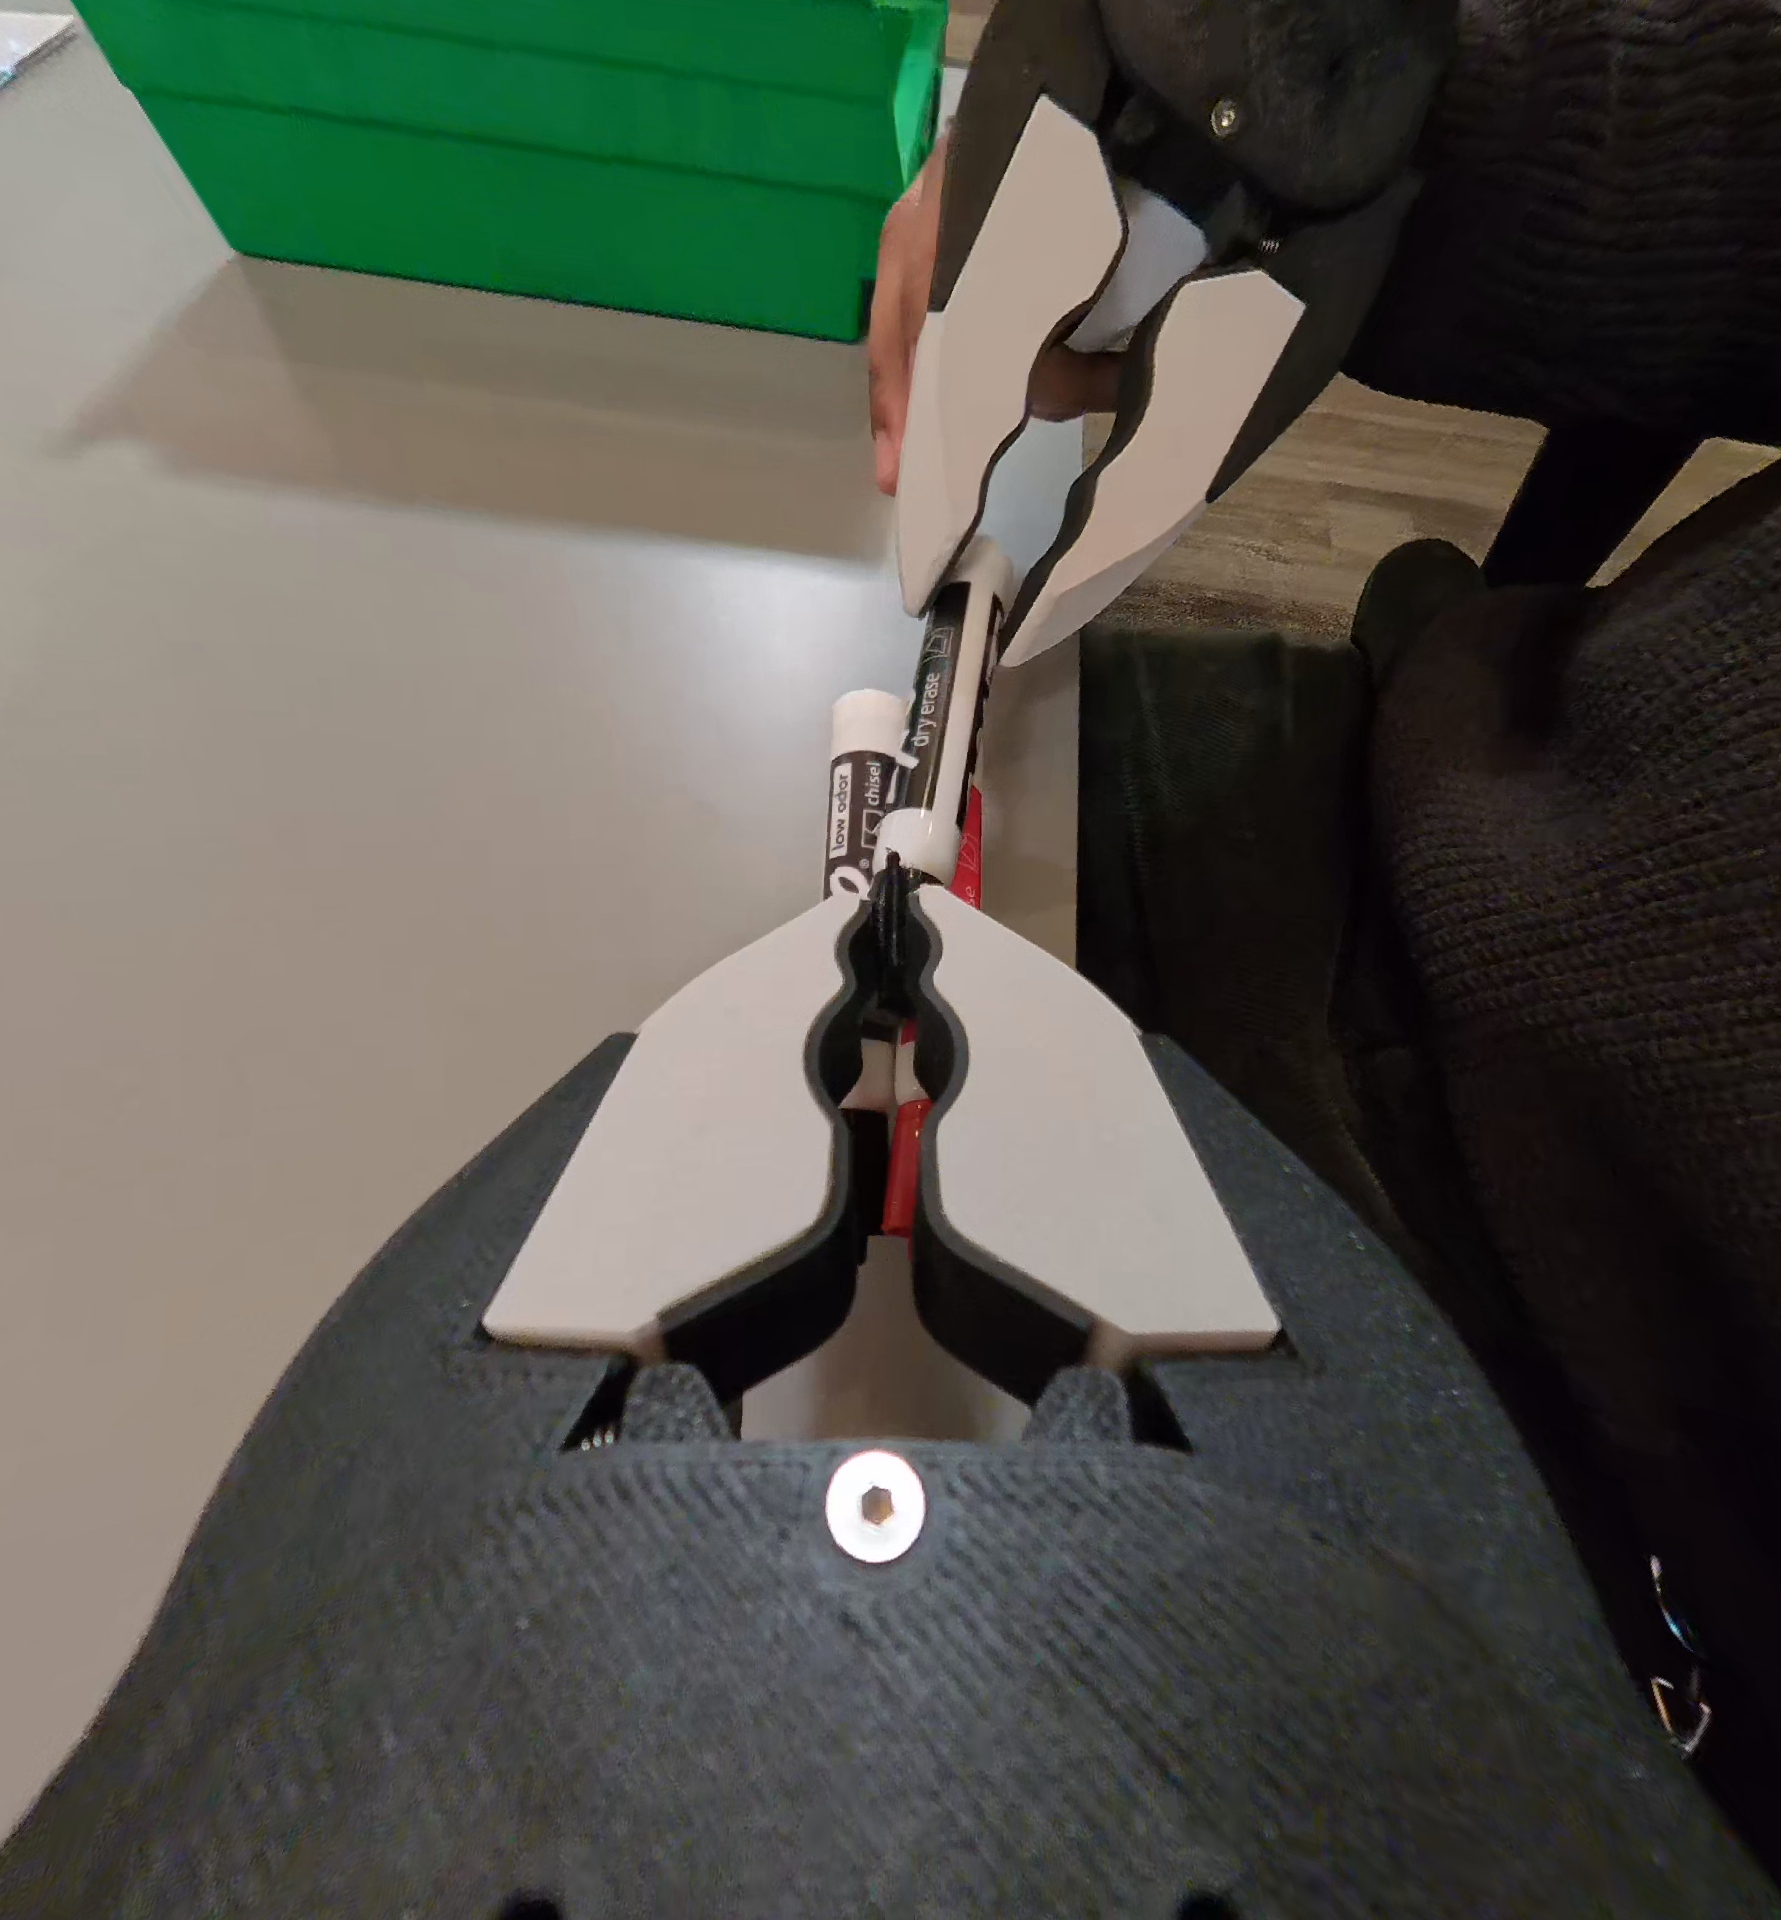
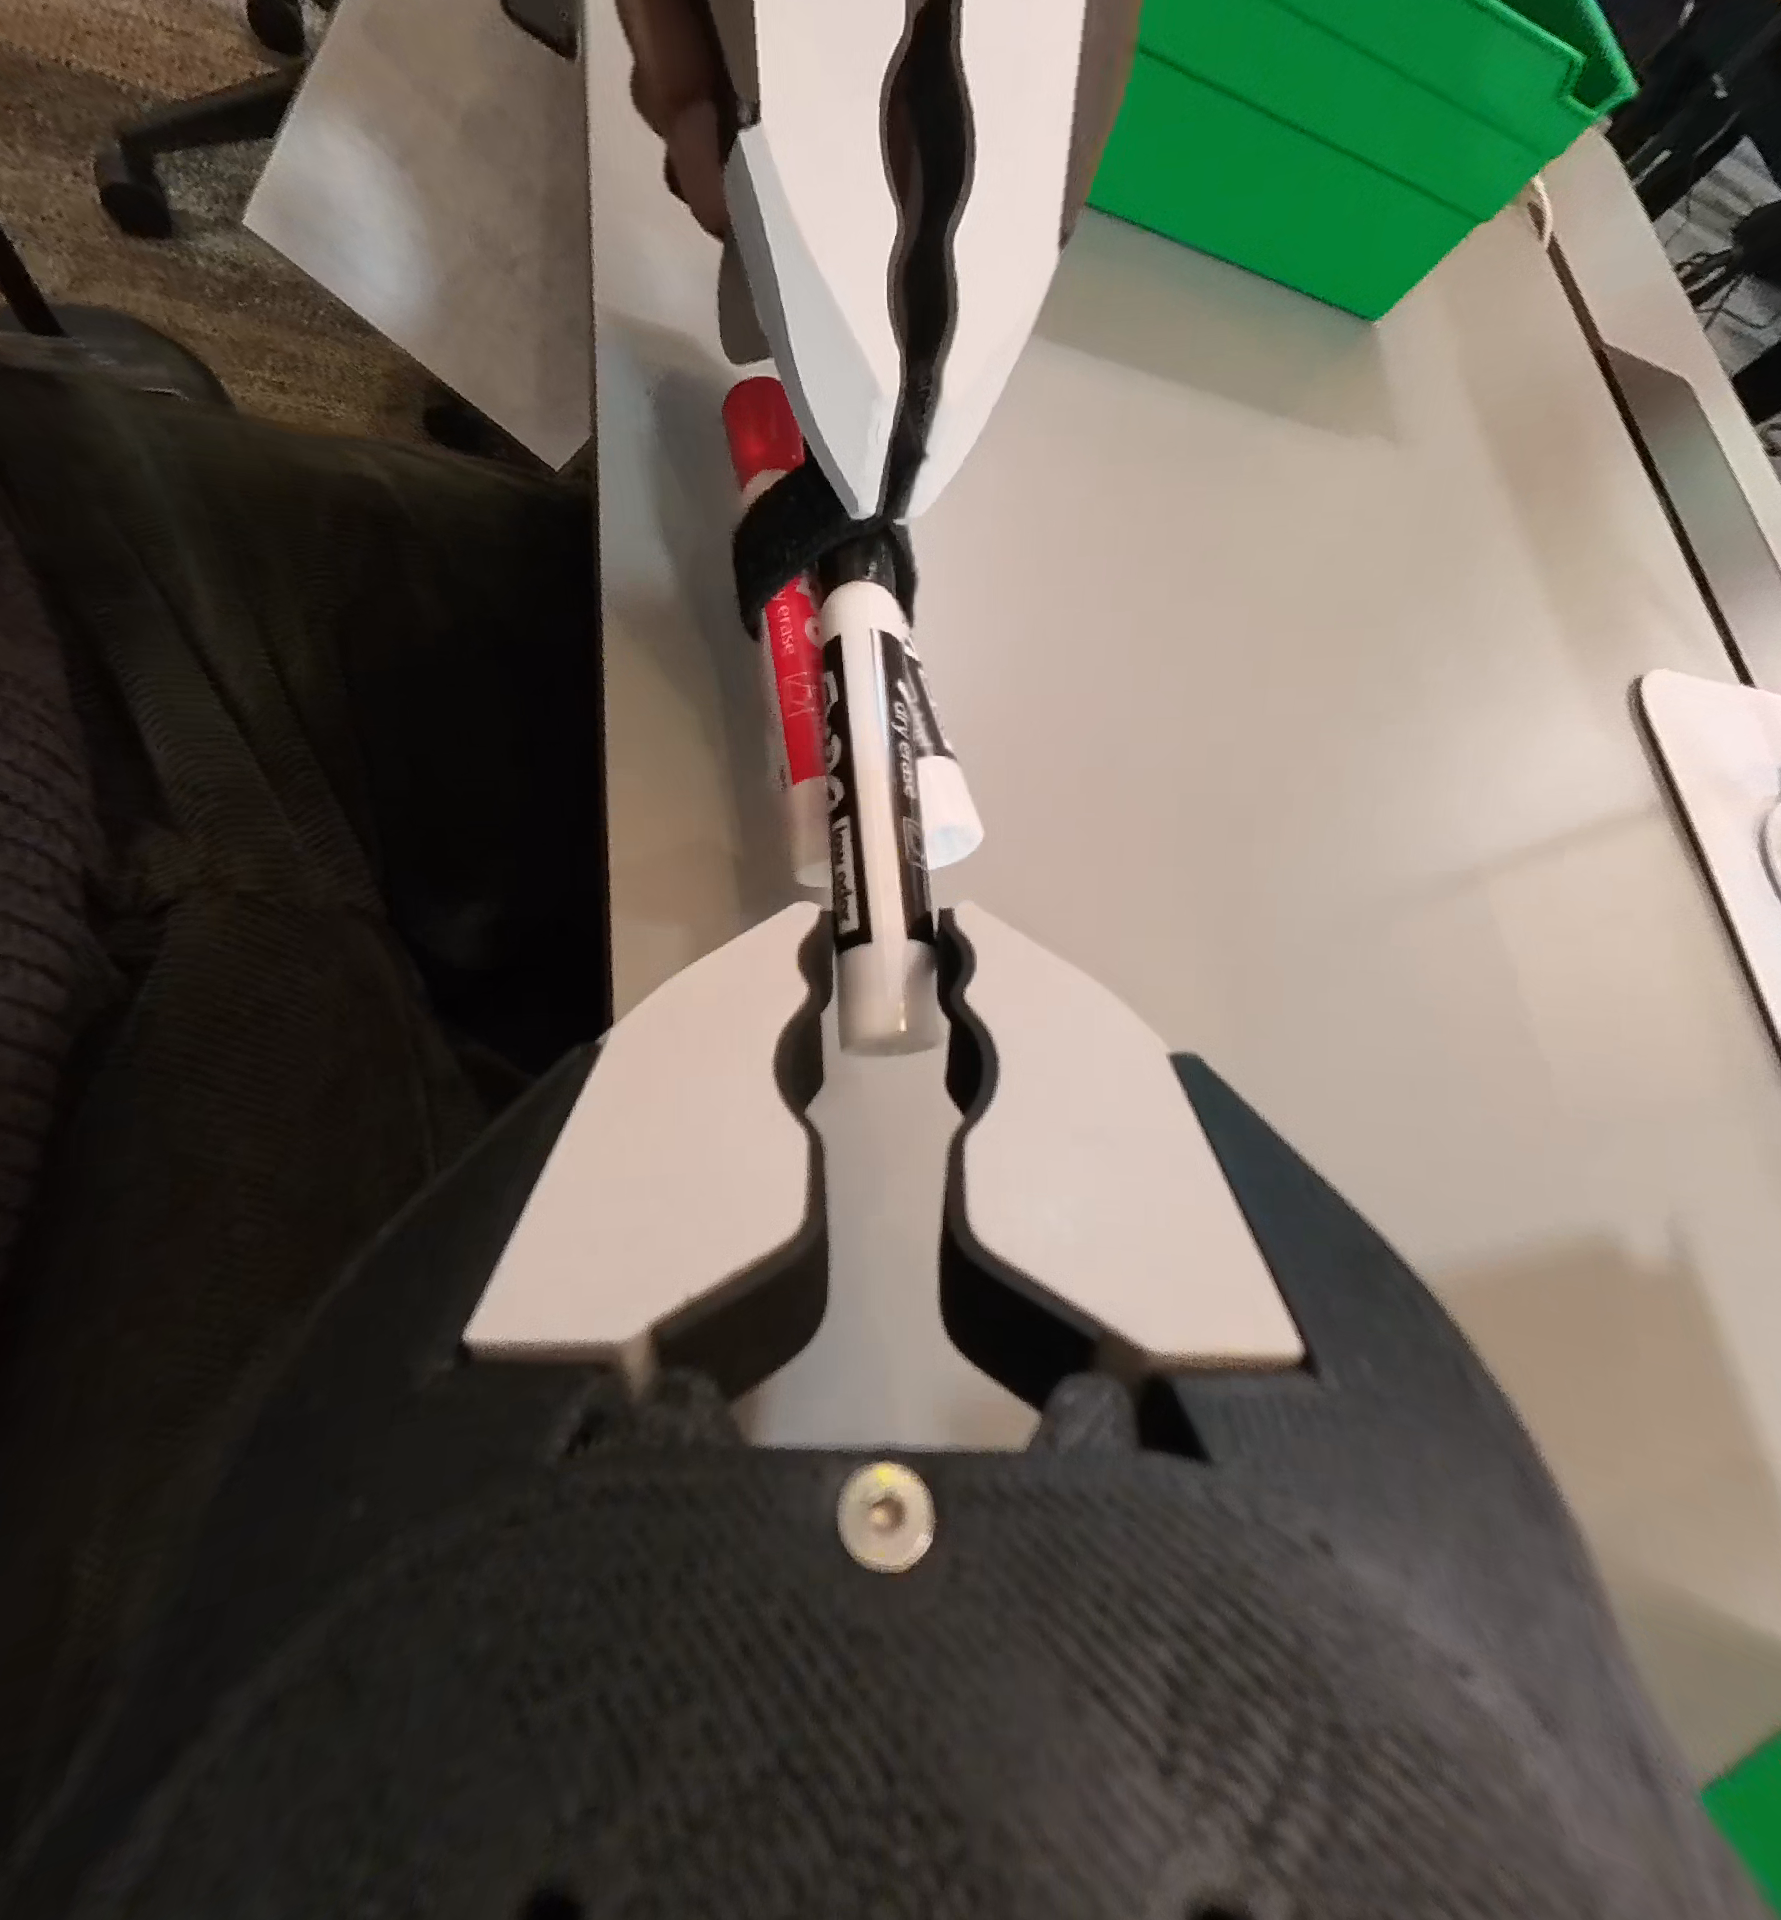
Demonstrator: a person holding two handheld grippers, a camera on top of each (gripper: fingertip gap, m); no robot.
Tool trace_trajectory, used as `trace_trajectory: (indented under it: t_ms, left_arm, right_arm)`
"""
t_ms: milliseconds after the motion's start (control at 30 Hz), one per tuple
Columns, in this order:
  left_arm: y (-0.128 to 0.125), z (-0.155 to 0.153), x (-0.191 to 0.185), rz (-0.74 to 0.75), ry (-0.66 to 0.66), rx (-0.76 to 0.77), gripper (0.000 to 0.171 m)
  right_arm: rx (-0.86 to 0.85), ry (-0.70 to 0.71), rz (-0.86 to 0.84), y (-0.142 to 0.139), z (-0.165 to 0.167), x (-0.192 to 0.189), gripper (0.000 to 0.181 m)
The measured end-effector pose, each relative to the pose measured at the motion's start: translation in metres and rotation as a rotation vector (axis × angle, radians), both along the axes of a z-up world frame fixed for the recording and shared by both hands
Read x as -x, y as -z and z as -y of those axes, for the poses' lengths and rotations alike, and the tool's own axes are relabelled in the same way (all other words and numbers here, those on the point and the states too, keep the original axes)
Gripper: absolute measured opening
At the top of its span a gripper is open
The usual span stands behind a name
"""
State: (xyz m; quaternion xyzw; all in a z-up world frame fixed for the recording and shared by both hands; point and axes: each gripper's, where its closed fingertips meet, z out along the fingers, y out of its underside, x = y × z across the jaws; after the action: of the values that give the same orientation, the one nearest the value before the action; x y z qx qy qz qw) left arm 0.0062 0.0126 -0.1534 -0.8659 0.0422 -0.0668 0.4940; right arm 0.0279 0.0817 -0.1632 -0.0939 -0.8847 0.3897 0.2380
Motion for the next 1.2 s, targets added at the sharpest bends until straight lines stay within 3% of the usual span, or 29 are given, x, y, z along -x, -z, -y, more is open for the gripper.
trace_trajectory:
  t_ms: [300,1200]
  left_arm:
    - [-0.001,-0.021,0.005,0.003,0.079,-0.015,0.006]
    - [0.002,-0.023,0.000,0.045,0.128,-0.009,0.006]
  right_arm:
    - [0.019,0.090,-0.007,-0.002,-0.022,0.000,0.020]
    - [0.053,0.117,0.084,-0.003,-0.028,-0.009,0.020]
